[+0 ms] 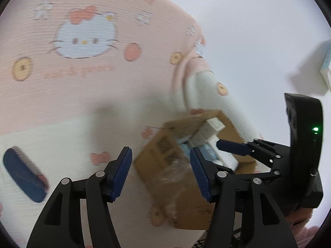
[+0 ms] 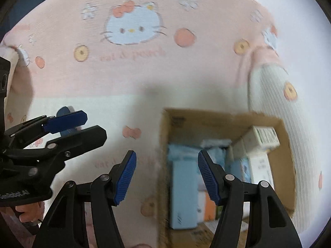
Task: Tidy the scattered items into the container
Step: 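Move the right gripper from the box to the denim pouch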
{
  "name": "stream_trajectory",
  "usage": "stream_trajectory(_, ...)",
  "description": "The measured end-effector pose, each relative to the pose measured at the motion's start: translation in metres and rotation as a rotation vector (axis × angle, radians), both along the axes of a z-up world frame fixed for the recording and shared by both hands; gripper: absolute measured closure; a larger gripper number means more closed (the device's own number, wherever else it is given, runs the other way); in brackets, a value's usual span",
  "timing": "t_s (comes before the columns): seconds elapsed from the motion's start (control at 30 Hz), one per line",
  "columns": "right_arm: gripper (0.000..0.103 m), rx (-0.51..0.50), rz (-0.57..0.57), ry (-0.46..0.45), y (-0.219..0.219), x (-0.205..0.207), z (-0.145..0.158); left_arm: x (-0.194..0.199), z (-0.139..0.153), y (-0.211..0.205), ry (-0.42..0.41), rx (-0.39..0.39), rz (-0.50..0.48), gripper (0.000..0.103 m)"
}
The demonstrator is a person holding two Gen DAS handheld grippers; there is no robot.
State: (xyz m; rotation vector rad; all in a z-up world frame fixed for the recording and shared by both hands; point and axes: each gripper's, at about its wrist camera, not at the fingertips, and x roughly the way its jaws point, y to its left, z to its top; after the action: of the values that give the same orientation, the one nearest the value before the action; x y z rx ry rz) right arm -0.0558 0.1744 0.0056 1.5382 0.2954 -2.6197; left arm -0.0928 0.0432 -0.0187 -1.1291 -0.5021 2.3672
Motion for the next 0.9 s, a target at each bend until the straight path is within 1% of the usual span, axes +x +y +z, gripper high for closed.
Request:
stream_trajectory(0.1,0.043,0.0,0.047,0.011,-0.029,-0.006,-0.007,0.001,-0.009,-0.029,-0.021,0.011,0.049,0.04)
stream_trajectory(0.27,0.043,-0.045,0.148,-0.058,-0.08,-0.019,-0.038,0.006,-0.035,-0.082,-0.069,0.018,0.161,0.04)
stream_trajectory(0.37,0.043,-0.086,0.208,-0.103,-0.11,-0.026,-0.057,0.012,-0.052,-0.117,-0.116,0.003,0.235,0.04)
stream_trajectory(0.47,0.043,-0.118,0.275,-0.124,-0.137,-0.029,-0.068,0.021,-0.065,-0.15,-0.146,-0.017,0.321,0.04)
stream_trajectory(0.57,0.043,-0.151,0.332,-0.132,-0.16,-0.031,-0.078,0.029,-0.076,-0.183,-0.178,-0.008,0.387,0.04)
stream_trajectory(0.7,0.043,-0.182,0.359,-0.14,-0.177,-0.041,-0.092,0.036,-0.091,-0.208,-0.202,-0.03,0.435,0.04)
stream_trajectory(0.77,0.043,-0.199,0.371,-0.152,-0.185,-0.046,-0.104,0.037,-0.105,-0.217,-0.227,-0.031,0.449,0.04)
stream_trajectory(0.83,0.043,-0.214,0.379,-0.159,-0.191,-0.05,-0.115,0.034,-0.119,-0.219,-0.256,-0.011,0.454,0.04)
stream_trajectory(0.9,0.043,-0.233,0.375,-0.161,-0.194,-0.054,-0.13,0.031,-0.138,-0.224,-0.294,0.035,0.463,0.04)
